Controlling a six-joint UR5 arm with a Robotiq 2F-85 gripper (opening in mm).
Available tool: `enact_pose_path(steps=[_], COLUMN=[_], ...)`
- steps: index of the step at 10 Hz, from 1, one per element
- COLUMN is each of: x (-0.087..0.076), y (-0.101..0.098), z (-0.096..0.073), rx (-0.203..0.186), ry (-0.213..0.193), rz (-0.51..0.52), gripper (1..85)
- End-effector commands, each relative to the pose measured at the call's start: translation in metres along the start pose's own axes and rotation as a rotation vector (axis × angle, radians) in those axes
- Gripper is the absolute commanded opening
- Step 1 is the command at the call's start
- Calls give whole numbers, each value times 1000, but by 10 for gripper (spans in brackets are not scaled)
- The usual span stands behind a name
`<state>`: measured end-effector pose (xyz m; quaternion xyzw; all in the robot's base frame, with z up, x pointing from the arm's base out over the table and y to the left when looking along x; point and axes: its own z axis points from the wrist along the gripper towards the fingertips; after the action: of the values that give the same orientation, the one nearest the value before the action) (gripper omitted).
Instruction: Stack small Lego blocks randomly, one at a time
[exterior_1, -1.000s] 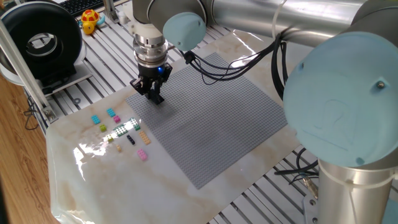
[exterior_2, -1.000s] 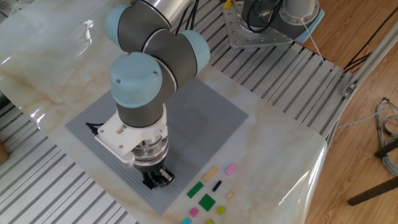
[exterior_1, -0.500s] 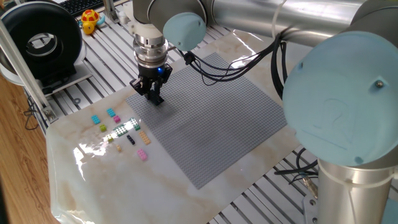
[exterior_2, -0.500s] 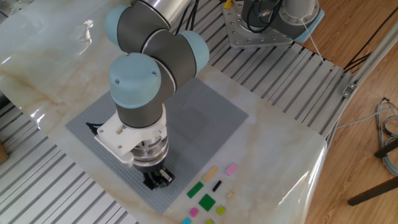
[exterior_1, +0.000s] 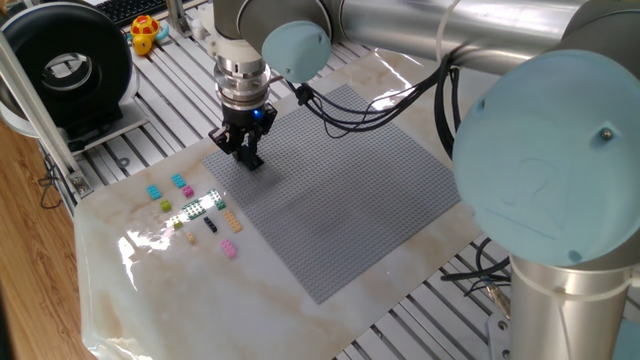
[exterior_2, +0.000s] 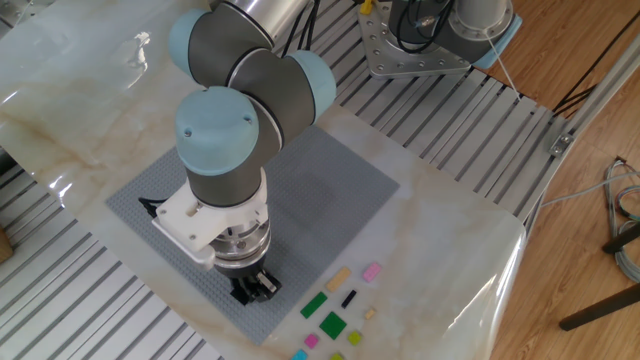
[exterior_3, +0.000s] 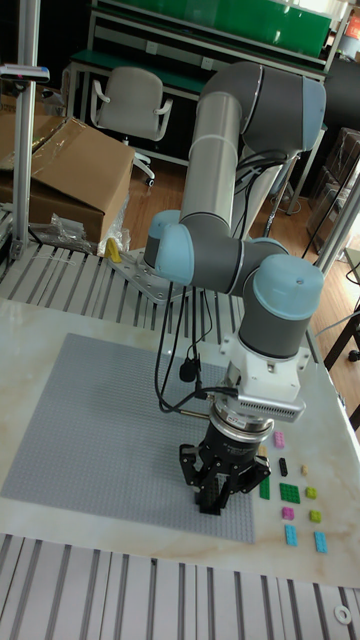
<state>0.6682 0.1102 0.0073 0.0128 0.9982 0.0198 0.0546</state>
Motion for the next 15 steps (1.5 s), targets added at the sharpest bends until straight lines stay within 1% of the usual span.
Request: enact_pose_path(steps=[1, 5, 9, 13, 15], x=[-1, 0, 0, 2, 2], y=[1, 4, 3, 1, 1], z=[0, 0, 1, 2, 2], rx=[-10, -19, -19, -8, -8], ry=[0, 3, 1, 10, 9], rz=[10, 14, 17, 22, 22], gripper=[10, 10, 10, 17, 63])
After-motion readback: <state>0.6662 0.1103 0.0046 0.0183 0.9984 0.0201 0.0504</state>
